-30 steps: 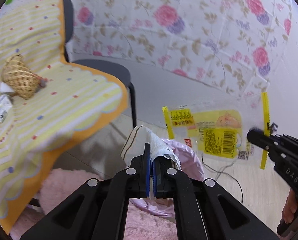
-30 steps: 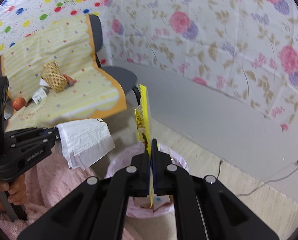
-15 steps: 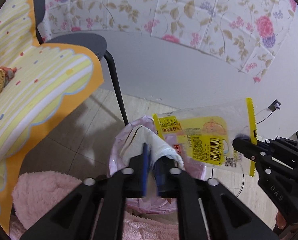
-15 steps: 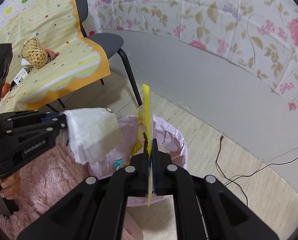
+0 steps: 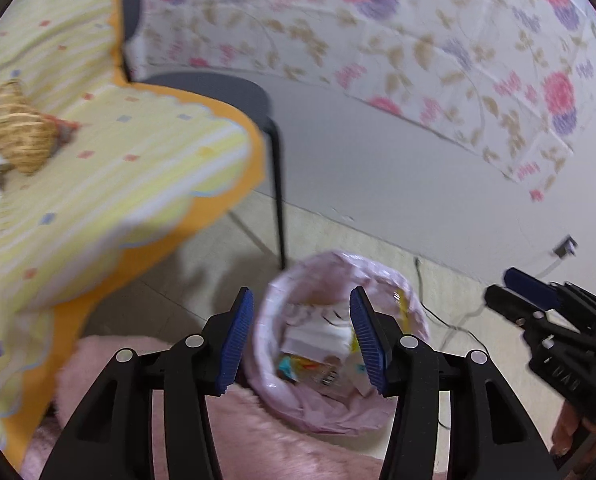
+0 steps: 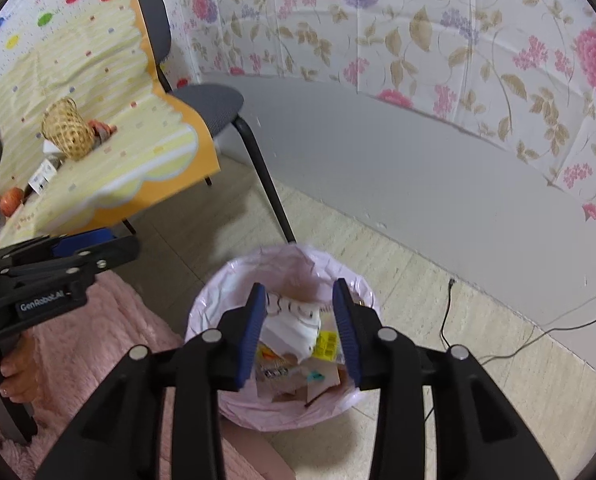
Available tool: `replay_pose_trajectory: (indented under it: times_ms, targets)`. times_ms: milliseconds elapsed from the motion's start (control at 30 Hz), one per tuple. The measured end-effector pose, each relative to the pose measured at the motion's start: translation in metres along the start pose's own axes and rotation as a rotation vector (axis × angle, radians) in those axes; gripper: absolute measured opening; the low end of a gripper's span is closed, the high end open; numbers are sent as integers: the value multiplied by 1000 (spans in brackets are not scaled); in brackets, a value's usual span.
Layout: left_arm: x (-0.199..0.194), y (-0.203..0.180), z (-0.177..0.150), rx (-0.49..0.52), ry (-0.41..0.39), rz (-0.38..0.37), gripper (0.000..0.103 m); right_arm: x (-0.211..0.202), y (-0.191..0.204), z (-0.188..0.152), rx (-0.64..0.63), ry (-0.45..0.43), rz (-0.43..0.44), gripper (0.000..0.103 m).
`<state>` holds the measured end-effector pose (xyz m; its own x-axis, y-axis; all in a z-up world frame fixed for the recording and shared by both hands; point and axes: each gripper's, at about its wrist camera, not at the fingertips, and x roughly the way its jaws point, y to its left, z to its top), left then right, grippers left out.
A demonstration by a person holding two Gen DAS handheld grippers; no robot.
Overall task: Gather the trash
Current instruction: 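Open both tools over the bin to drop the tissue packet and snack bag, then move both open tools back over the chair mat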
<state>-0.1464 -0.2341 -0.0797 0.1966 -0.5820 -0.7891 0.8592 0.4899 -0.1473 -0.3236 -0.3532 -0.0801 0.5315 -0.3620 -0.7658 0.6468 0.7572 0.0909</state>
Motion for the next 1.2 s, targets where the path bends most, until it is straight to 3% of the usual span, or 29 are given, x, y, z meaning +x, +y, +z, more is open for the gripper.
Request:
replay_pose_trajectory:
  times_ms: [300, 500, 733, 1067, 1200]
  targets:
    - [-60, 37, -7, -70, -139, 150, 52, -23, 38, 32, -69, -118, 106, 35]
    - [-100, 76, -15, -173, -209, 266, 54, -25, 81, 49, -157, -155, 183, 35]
    - [-128, 118, -34, -280, -226, 421, 57, -14, 132, 62, -265, -159, 231, 35]
    - [-153, 165, -43, -395, -242, 549, 66, -7, 198, 97, -385, -189, 371, 35]
    - [-168, 184, -41, -439, -262, 605, 69, -4, 217, 112, -404, -208, 411, 44]
